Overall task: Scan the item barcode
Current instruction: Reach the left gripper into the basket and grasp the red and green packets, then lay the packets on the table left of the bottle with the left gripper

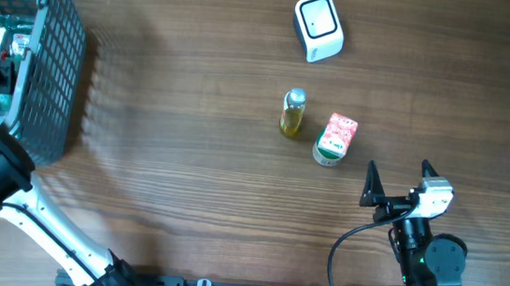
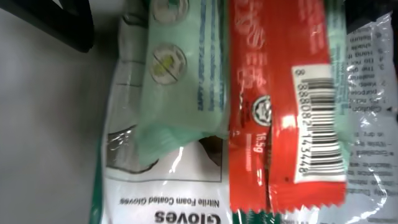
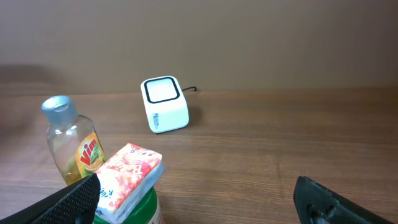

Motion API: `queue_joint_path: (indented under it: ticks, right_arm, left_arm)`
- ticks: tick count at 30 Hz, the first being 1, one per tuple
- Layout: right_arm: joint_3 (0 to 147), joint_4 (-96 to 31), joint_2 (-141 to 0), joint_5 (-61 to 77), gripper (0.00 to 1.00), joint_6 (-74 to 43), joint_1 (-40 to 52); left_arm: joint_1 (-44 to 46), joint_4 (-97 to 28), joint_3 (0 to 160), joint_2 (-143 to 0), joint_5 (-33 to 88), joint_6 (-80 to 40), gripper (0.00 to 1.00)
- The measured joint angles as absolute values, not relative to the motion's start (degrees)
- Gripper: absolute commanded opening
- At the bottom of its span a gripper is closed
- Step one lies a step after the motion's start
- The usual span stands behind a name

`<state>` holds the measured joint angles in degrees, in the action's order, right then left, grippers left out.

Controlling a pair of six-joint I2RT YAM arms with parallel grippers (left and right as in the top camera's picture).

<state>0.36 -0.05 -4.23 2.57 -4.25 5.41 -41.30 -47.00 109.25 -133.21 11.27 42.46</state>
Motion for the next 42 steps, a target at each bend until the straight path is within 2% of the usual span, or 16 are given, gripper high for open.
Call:
queue_joint_path:
  ticks: [2,3,4,7,10,14,21,32,37,42]
  right_arm:
    - [0.4,-0.1,-4.2,2.6,1.0,-4.3,5.4]
    - [0.4,-0.1,-4.2,2.6,1.0,-4.2,5.4]
    - [0.4,-0.1,-4.2,2.6,1.0,-4.2,5.4]
    - [0.4,-0.1,-4.2,2.6,1.0,-4.3,5.4]
    - [0.4,-0.1,-4.2,2.6,1.0,-4.3,5.4]
    - [0.4,-0.1,-4.2,2.6,1.0,-4.3,5.4]
    - [0.4,-0.1,-4.2,2.6,1.0,-4.2,5.4]
    - [0.4,-0.1,-4.2,2.6,1.0,-4.2,5.4]
    - [0.4,-0.1,-4.2,2.6,1.0,-4.3,5.4]
    - [0.4,-0.1,-4.2,2.6,1.0,-4.2,5.4]
  left_arm:
    - [-41.3,-47.0,109.4,-133.2,11.1,42.6,0.68]
    - [-41.3,-46.8,109.5,-133.3,10.7,42.8,0.51]
    - [-41.3,-46.7,109.5,-133.3,10.3,43.1,0.4]
    - [-41.4,-46.7,109.7,-133.3,10.4,43.0,0.36]
    - [-41.4,-46.7,109.8,-133.3,10.4,42.3,0.22]
    - [-41.4,-46.3,110.2,-133.3,10.4,39.6,0.18]
    - [-40.2,-46.0,109.8,-129.9,8.8,33.4,0.18]
    - [-40.1,-46.2,109.7,-103.4,7.3,24.6,0.21]
    - [-40.0,-46.7,109.7,-94.3,8.2,15.6,0.2]
    - [-37.1,-52.8,109.7,-86.1,10.1,5.3,0.18]
